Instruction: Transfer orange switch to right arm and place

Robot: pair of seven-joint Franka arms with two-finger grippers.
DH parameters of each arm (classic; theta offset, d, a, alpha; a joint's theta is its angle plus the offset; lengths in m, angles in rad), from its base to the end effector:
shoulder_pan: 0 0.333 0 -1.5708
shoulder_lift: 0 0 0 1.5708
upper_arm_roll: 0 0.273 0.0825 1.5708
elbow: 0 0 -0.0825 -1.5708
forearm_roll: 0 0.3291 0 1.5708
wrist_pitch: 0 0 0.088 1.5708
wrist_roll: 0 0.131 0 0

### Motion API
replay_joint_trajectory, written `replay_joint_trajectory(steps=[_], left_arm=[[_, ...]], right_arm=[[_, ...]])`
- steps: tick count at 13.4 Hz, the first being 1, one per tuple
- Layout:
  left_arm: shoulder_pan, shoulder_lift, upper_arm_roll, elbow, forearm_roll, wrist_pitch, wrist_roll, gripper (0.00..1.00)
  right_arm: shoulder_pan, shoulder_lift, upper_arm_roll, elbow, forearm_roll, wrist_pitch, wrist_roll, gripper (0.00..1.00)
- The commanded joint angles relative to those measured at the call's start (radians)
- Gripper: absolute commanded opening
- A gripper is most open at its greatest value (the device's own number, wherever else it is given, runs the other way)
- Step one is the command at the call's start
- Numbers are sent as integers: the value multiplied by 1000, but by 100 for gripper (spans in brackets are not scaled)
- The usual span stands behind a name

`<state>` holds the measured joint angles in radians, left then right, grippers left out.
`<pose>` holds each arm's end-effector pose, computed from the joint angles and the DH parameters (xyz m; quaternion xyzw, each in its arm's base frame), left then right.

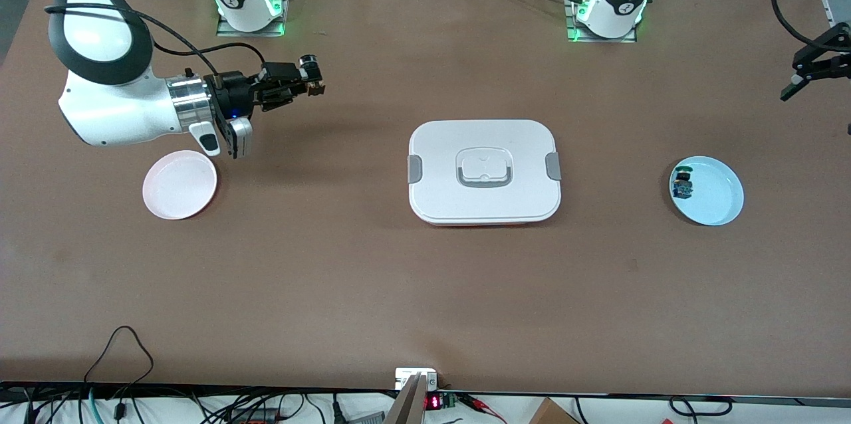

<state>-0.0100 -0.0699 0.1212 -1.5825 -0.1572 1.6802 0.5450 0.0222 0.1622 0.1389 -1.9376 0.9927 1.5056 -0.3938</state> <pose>0.4944 0.0383 0.5995 0.9703 -0.2115 0.1054 0.0515 0.4580 0.1880 0.3931 -0.8330 -0.1260 0.2009 0.4999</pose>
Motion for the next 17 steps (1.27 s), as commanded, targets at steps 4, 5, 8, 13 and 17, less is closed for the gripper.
replay_joint_trajectory(steps=[4,5,8,13,17], left_arm=[[-16,-67,-20,-105,84,-42,-420,100],[-15,-68,-44,-105,111,-57,-484,100],[-8,-73,-106,-103,179,-79,-582,100],[-8,-1,-95,-41,147,-88,-579,100],[-13,73,-95,41,136,-93,-577,100]], right_arm=[[-39,-9,11,2,-236,-47,-95,24],[-51,-9,11,2,-280,-45,-124,24],[-76,0,11,3,-391,-36,-223,24],[-77,-4,11,16,-676,28,-387,24],[-88,2,11,8,-886,166,-566,24]])
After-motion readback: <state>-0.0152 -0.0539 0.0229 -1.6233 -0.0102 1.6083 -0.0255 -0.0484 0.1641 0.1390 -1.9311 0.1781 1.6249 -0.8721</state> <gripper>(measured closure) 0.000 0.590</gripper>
